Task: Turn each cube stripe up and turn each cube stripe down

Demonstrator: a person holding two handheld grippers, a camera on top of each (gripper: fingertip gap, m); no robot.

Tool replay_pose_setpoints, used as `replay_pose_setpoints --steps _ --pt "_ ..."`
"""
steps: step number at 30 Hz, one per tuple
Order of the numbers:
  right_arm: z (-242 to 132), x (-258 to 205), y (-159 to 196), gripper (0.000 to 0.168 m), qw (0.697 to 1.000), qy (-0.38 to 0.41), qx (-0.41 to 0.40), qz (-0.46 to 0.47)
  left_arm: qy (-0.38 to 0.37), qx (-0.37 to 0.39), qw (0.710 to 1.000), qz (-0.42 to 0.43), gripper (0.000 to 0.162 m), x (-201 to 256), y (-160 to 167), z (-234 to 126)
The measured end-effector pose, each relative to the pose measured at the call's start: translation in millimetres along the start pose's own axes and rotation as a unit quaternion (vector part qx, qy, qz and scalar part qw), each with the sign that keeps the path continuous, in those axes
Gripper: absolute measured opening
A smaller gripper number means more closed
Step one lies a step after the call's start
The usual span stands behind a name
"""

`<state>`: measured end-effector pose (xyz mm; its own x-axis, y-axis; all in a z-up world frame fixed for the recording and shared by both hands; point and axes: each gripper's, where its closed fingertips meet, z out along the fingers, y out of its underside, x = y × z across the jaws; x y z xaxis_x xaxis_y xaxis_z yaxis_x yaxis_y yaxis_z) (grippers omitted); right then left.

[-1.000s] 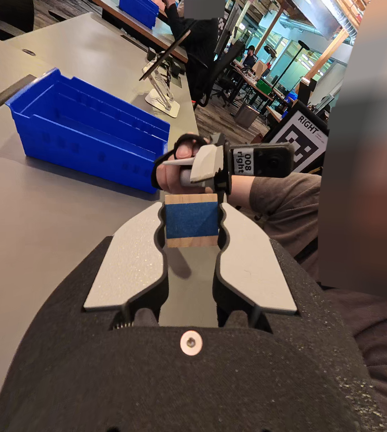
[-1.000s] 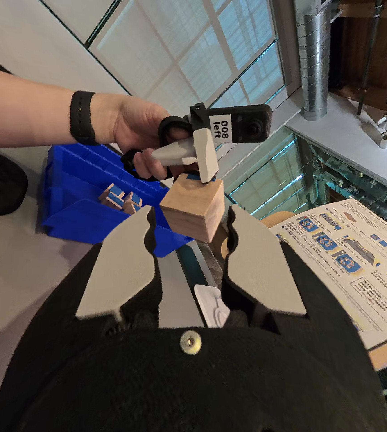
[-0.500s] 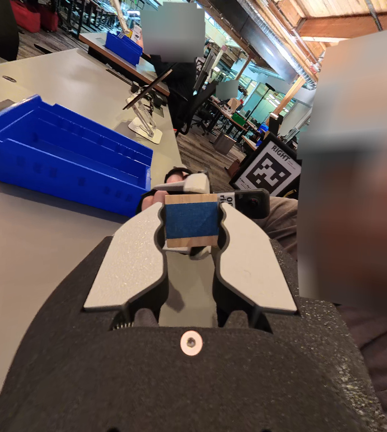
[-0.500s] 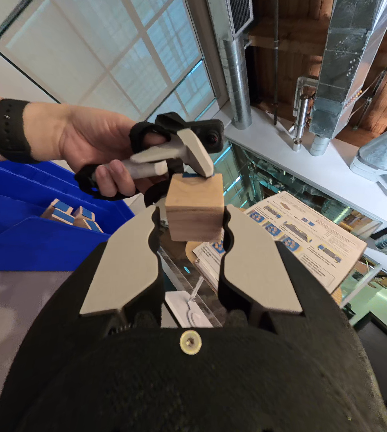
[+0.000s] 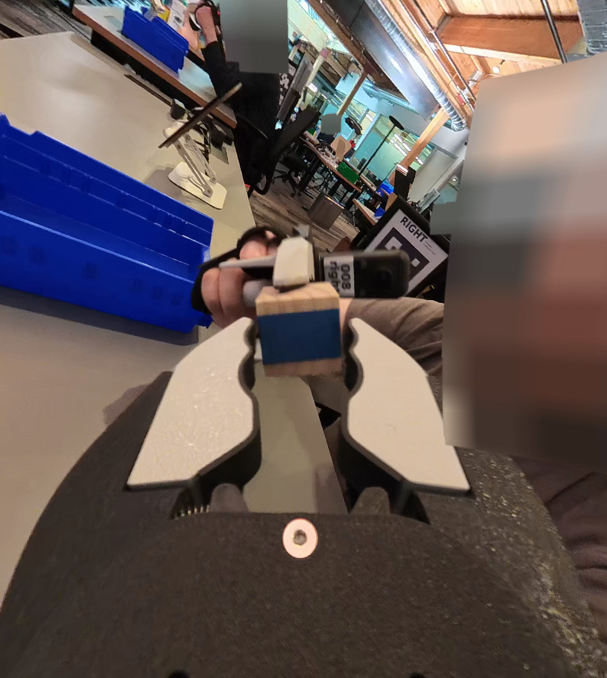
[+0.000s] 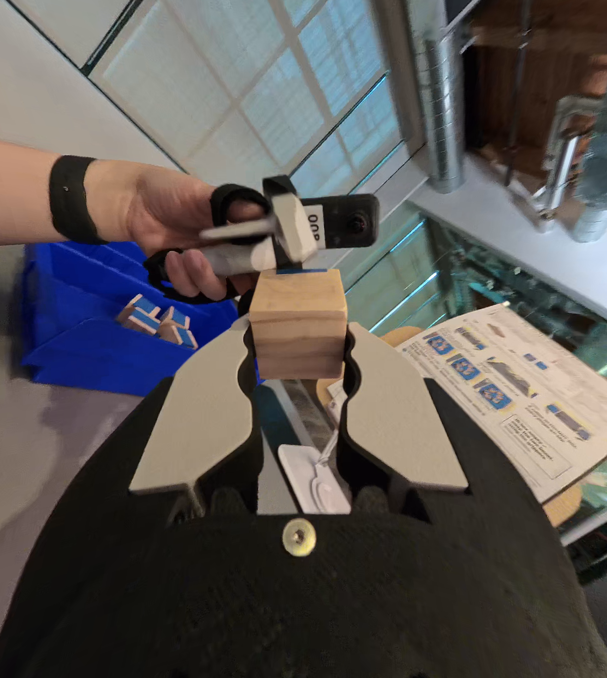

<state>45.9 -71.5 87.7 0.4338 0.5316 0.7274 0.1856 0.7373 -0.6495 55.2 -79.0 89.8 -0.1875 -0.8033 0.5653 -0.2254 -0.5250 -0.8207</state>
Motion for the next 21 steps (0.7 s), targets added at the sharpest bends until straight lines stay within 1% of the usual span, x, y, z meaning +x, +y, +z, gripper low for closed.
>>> replay_pose_setpoints --steps 1,2,4,5,6,7,9,11,12,14,17,19,21 --pt "0 6 2 0.046 1.000 -0.017 -0.018 0.006 0.008 0.005 1.000 0.004 0.058 3 -2 -3" --pt "-2 17 7 0.046 0.998 -0.029 -0.050 0.007 0.002 0.013 1.000 0.013 0.058 3 -5 -7" --pt "-15 56 34 0.046 0.985 -0.029 -0.169 0.018 -0.065 0.013 0.997 0.044 0.055 -10 -8 -19" --pt "-30 78 53 0.046 0.970 -0.027 -0.236 0.049 -0.108 0.008 0.992 0.065 0.054 -18 -9 -26" --pt "-53 94 76 0.046 0.943 -0.040 -0.311 0.111 -0.148 0.002 0.985 0.088 0.052 -24 -9 -32" --pt "-82 106 100 0.046 0.905 -0.042 -0.381 0.187 -0.182 -0.001 0.977 0.111 0.050 -28 -11 -39" --pt "-144 133 153 0.046 0.825 0.013 -0.482 0.295 -0.235 -0.001 0.960 0.153 0.049 -32 -16 -49" --pt "-208 137 208 0.046 0.718 0.053 -0.584 0.374 -0.261 0.006 0.948 0.179 0.049 -29 -20 -54" --pt "-232 133 231 0.046 0.672 0.062 -0.619 0.402 -0.271 0.007 0.944 0.187 0.050 -29 -20 -56" --pt "-260 123 267 0.046 0.599 0.083 -0.662 0.443 -0.295 0.001 0.937 0.190 0.051 -32 -19 -59" --pt "-278 106 303 0.047 0.521 0.102 -0.704 0.471 -0.310 -0.020 0.932 0.190 0.050 -35 -15 -58" --pt "-284 93 316 0.047 0.487 0.097 -0.723 0.481 -0.318 -0.030 0.928 0.192 0.050 -37 -13 -57" --pt "-295 88 325 0.047 0.464 0.104 -0.744 0.470 -0.322 -0.042 0.926 0.194 0.050 -37 -10 -55"
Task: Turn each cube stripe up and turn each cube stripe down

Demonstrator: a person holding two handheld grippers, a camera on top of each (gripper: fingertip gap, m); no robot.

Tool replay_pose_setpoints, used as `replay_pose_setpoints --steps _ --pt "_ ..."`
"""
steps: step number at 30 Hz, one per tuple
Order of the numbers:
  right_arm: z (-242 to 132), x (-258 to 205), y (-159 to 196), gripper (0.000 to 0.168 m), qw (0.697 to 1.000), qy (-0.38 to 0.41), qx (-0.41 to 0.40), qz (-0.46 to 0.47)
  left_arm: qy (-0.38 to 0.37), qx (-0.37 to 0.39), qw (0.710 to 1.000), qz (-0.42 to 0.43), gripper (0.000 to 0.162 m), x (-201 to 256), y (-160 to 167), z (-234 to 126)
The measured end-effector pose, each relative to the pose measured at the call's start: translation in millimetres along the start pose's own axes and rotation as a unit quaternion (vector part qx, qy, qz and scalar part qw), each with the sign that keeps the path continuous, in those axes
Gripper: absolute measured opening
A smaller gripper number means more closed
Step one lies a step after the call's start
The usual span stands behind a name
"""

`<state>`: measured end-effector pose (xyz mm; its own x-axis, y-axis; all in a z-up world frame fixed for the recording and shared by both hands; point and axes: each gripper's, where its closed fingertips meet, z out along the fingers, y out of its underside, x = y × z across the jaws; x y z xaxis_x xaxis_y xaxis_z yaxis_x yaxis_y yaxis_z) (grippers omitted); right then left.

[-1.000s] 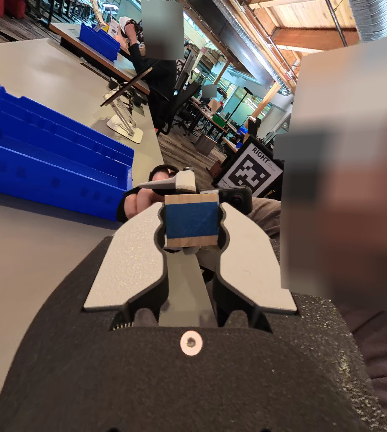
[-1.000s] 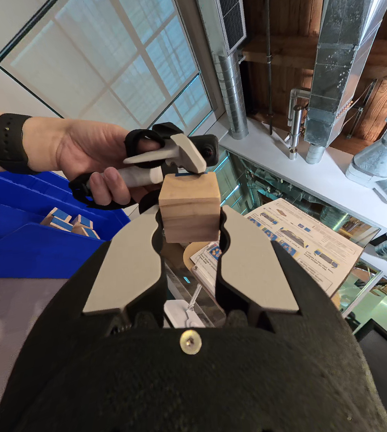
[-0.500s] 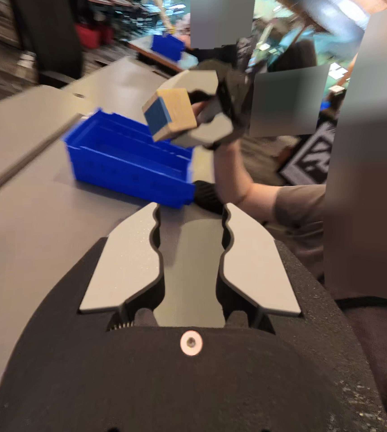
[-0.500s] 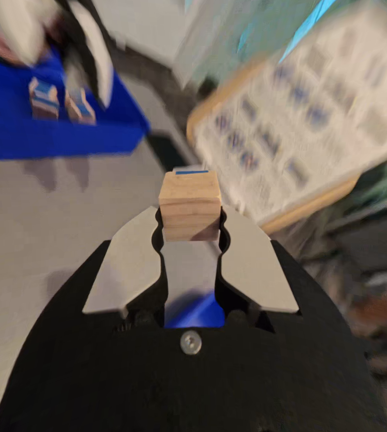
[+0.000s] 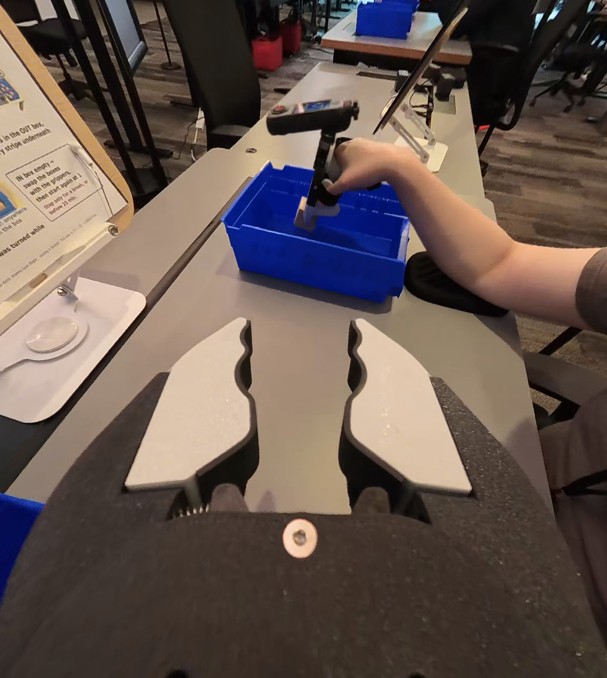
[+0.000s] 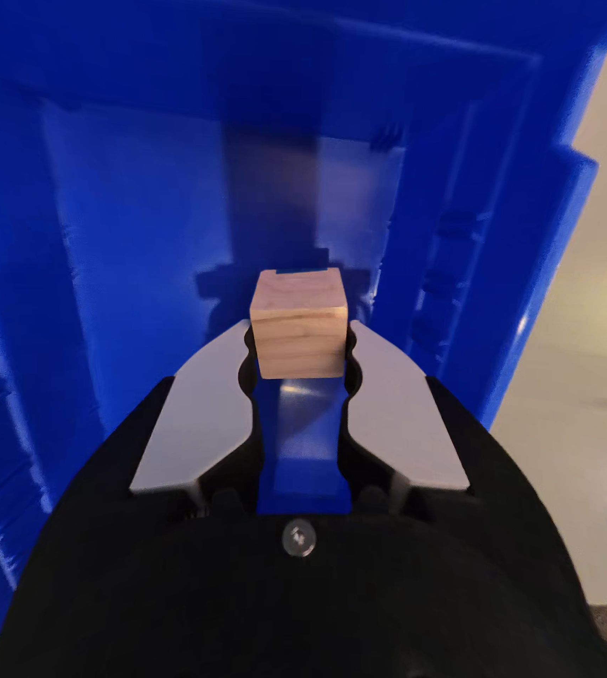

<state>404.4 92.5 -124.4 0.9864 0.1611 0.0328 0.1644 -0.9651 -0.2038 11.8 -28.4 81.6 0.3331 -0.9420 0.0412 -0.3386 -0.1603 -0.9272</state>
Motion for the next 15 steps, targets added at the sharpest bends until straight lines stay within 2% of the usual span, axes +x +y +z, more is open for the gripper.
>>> replay_pose_setpoints --steps 4,6,10,13,15 --pt "13 2 6 0.047 1.000 0.001 -0.027 0.016 -0.007 -0.025 1.000 0.002 0.050 0 7 1" --pt "20 10 8 0.047 0.999 0.027 -0.037 0.023 -0.005 -0.022 1.000 0.000 0.049 0 6 1" --pt "23 11 4 0.048 0.999 0.027 -0.029 0.033 0.014 -0.009 1.000 -0.007 0.044 5 3 3" --pt "16 8 -1 0.068 0.999 0.037 -0.014 0.023 0.012 -0.013 1.000 -0.004 0.046 6 3 3" --pt "4 5 -3 0.071 0.999 0.043 -0.001 0.009 0.005 -0.001 1.000 0.006 0.046 5 -2 -4"
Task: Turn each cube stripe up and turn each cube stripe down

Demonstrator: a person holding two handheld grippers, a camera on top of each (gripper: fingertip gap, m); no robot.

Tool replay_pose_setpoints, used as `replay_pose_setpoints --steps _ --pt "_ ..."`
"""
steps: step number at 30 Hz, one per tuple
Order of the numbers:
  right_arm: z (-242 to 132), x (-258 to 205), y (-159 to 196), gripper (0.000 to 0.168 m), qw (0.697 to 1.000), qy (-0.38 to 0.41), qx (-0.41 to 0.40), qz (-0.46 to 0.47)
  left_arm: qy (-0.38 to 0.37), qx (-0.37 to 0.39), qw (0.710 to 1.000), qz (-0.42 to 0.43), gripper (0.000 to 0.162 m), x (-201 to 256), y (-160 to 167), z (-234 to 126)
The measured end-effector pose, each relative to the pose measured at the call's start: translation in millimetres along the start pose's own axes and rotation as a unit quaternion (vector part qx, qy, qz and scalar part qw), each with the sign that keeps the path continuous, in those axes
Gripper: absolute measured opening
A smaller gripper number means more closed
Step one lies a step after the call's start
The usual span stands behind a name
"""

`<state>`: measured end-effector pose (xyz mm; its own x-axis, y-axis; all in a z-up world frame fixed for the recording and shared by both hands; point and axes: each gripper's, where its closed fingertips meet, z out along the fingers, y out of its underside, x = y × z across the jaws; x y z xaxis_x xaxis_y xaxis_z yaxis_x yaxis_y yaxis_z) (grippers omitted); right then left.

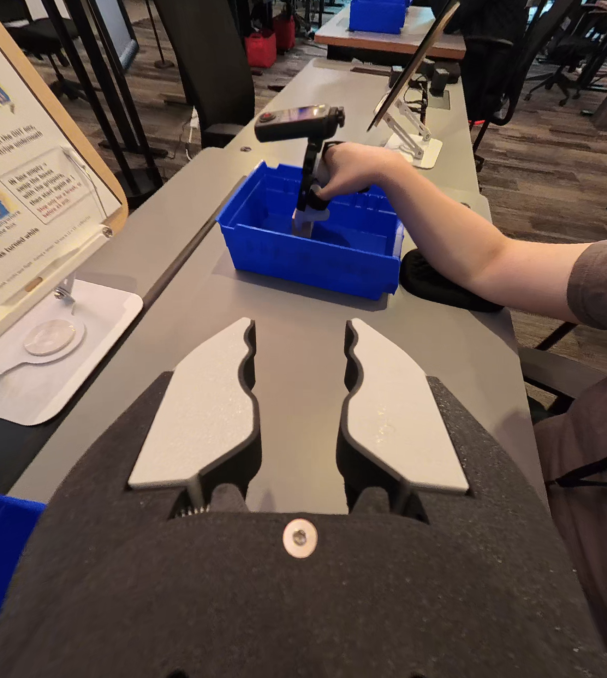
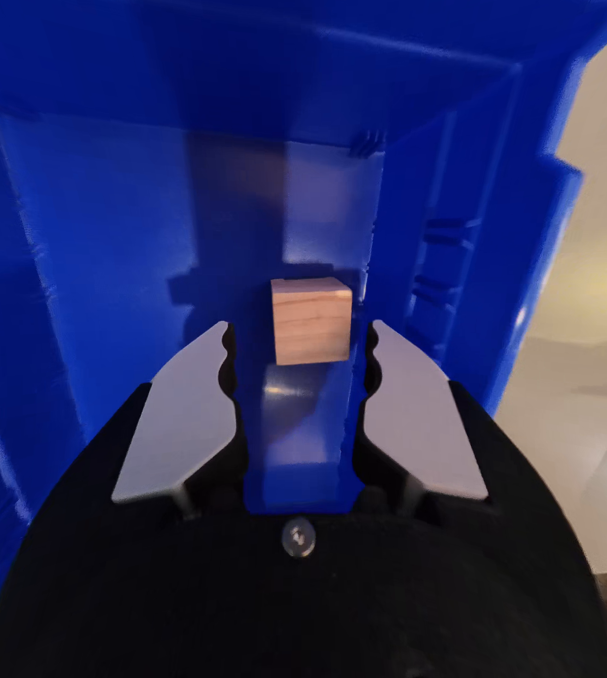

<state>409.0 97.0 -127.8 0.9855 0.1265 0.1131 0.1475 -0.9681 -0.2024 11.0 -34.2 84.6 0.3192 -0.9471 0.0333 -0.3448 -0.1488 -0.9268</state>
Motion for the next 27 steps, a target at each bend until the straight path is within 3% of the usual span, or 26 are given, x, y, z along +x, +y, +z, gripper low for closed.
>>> replay_pose_setpoints --steps 3,6,8,13,16,18,23,27 --pt "-25 -8 -8 0.070 0.999 -0.002 0.046 -0.015 -0.034 0.012 0.999 0.020 0.047 -8 -6 -23" --pt "-51 -18 -17 0.070 0.995 -0.005 0.096 -0.038 -0.119 0.011 0.992 0.045 0.046 -32 -1 -60" --pt "-63 -28 -20 0.070 0.991 -0.015 0.120 -0.055 -0.160 -0.032 0.985 0.062 0.038 -46 22 -82" --pt "-71 -46 -21 0.070 0.986 -0.027 0.132 -0.097 -0.288 -0.202 0.932 0.084 0.050 -99 93 -122" --pt "-70 -54 -21 0.070 0.985 -0.036 0.131 -0.110 -0.263 -0.257 0.923 0.117 0.049 -108 124 -113" --pt "-69 -59 -20 0.070 0.983 -0.046 0.130 -0.119 -0.224 -0.260 0.932 0.120 0.039 -113 137 -95" --pt "-62 -62 -15 0.071 0.983 -0.055 0.114 -0.132 -0.160 -0.267 0.947 0.079 0.046 -131 171 -61" --pt "-59 -63 -16 0.072 0.983 -0.054 0.110 -0.138 -0.177 -0.345 0.918 0.079 0.056 -147 200 -62"
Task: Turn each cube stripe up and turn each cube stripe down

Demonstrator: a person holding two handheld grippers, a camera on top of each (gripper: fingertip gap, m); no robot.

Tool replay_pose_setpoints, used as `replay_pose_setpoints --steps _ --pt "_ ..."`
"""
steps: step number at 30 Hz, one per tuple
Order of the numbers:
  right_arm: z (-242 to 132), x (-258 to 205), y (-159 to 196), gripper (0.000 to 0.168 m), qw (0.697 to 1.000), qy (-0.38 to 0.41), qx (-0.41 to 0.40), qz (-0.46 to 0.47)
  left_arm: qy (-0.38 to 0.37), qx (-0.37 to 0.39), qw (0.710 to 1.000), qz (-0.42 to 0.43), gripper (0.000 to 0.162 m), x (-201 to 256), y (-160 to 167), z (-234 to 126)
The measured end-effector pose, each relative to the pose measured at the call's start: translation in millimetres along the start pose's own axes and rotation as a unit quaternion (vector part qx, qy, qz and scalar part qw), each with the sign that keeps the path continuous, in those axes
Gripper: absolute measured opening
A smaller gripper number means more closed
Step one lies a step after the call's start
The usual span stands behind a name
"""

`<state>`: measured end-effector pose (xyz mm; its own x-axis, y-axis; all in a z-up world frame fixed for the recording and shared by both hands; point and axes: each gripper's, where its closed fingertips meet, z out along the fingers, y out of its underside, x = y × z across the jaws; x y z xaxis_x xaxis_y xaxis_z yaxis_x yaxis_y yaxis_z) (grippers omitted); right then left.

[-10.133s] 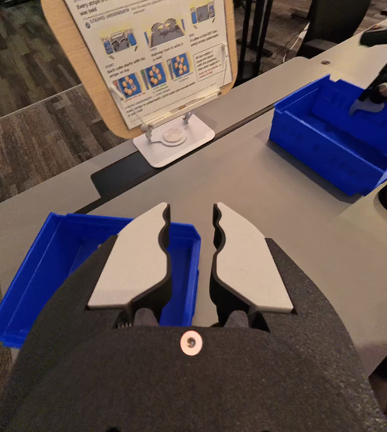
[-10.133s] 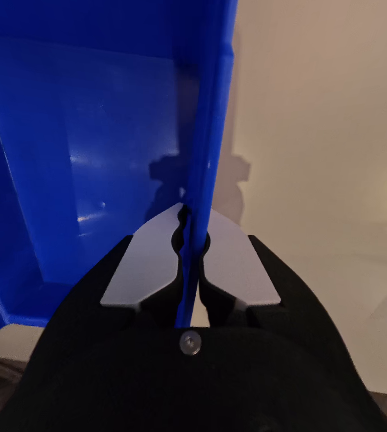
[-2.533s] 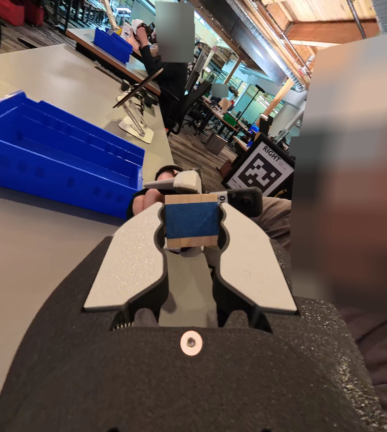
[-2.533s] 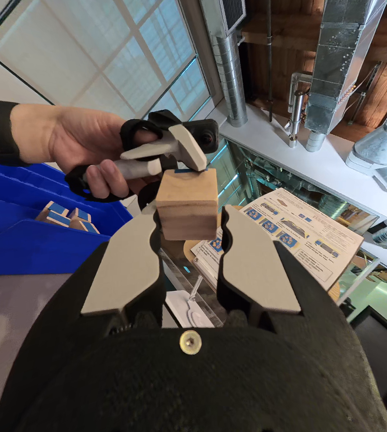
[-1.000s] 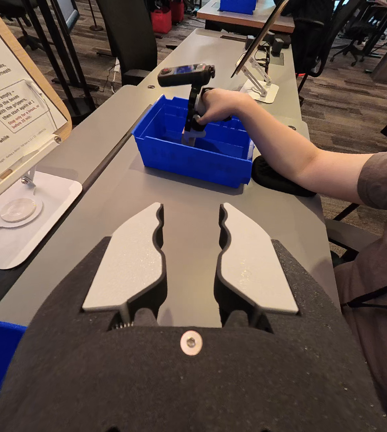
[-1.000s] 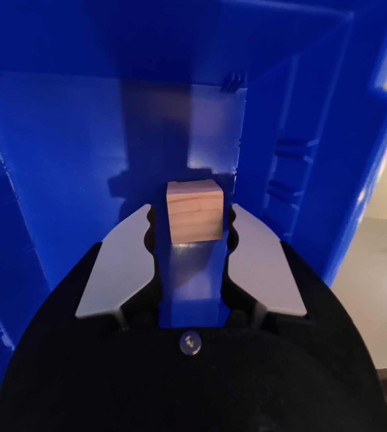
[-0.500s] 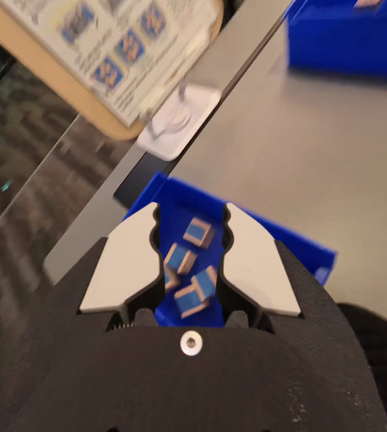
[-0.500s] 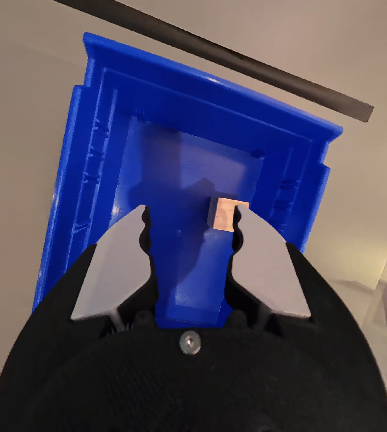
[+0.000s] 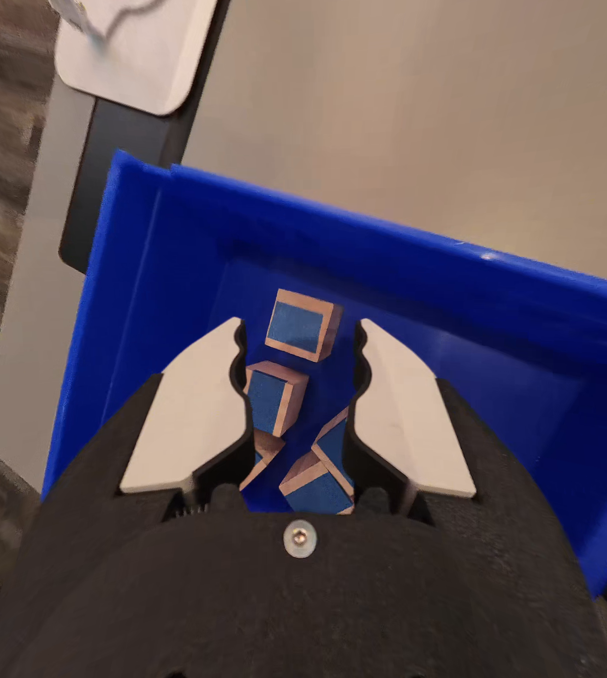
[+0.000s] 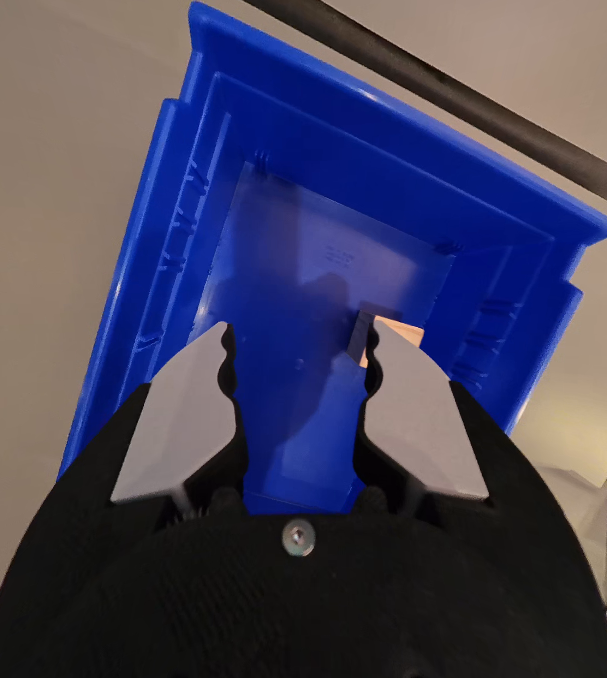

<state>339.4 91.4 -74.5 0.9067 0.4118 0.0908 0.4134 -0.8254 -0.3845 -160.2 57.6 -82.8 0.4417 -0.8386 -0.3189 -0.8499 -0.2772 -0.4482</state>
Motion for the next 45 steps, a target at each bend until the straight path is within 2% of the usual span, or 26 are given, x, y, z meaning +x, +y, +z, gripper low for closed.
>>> replay_pose_setpoints --steps 7,10,22,24,27,29,32,35,36,38,40,42,43,45 --pt "11 -7 5 0.072 0.999 -0.001 -0.029 -0.028 0.032 -0.046 0.998 -0.001 0.064 7 10 30" --pt "16 -11 5 0.072 0.999 -0.004 -0.037 -0.035 0.042 -0.044 0.998 -0.003 0.064 6 10 35" --pt "27 -21 9 0.071 0.996 -0.010 -0.065 -0.059 0.069 -0.115 0.991 -0.011 0.062 7 31 56" --pt "28 -22 10 0.071 0.996 -0.011 -0.068 -0.061 0.056 -0.118 0.992 0.002 0.050 4 31 56" --pt "29 -23 11 0.071 0.995 -0.011 -0.072 -0.064 0.046 -0.127 0.991 0.010 0.049 4 32 47" --pt "29 -22 11 0.072 0.995 -0.008 -0.072 -0.065 0.013 -0.126 0.992 0.006 0.049 -6 30 34" --pt "22 -19 7 0.070 0.997 0.004 -0.059 -0.055 -0.061 -0.082 0.995 -0.016 0.049 -27 15 -3" --pt "-2 -7 -5 0.068 0.998 0.058 -0.018 -0.024 -0.143 0.009 0.988 -0.059 0.049 -49 -12 -57" --pt "-15 -5 -11 0.067 0.997 0.077 0.005 -0.017 -0.147 0.054 0.984 -0.079 0.049 -49 -26 -75" --pt "-47 -14 -29 0.067 0.991 0.111 0.074 -0.027 -0.108 0.156 0.976 -0.110 0.049 -35 -60 -105" --pt "-83 -44 -55 0.067 0.975 0.112 0.175 -0.074 -0.059 0.263 0.955 -0.128 0.049 -16 -101 -131" --pt "-118 -101 -79 0.070 0.940 0.067 0.290 -0.166 0.028 0.358 0.920 -0.153 0.049 10 -142 -153" --pt "-133 -137 -86 0.073 0.906 0.039 0.346 -0.241 0.081 0.393 0.901 -0.166 0.048 24 -159 -160" --pt "-158 -197 -85 0.073 0.813 0.028 0.450 -0.369 0.173 0.422 0.871 -0.181 0.049 50 -185 -163"
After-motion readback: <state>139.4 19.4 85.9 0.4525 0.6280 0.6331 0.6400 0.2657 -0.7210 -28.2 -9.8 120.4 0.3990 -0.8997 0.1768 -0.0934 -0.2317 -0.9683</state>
